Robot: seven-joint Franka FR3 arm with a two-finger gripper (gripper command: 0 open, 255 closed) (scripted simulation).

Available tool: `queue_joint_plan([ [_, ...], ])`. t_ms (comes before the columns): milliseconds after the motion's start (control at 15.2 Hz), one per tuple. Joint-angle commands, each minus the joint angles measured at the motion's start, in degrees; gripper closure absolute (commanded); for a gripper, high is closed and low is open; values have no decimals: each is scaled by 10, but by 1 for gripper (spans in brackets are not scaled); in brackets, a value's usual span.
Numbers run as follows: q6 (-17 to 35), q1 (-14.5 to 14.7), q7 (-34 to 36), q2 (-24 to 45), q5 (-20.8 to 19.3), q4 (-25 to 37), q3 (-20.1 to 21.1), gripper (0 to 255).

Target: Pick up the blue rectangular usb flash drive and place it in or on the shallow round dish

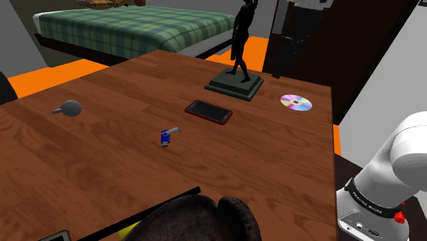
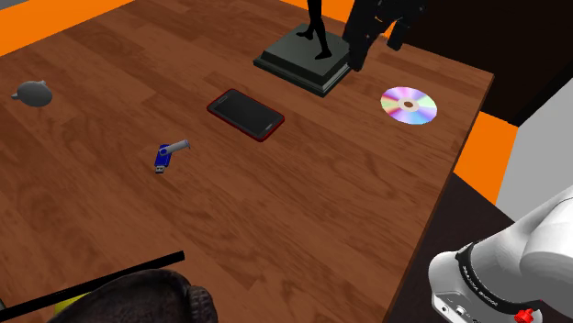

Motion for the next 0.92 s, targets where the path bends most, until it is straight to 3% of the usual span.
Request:
queue_joint_plan([
  [0, 8, 3, 35, 22, 10, 14, 26, 0],
  [462, 51, 9, 160, 123, 24, 73, 119, 0],
  [858, 78, 6, 276, 239, -1, 153, 195, 0],
])
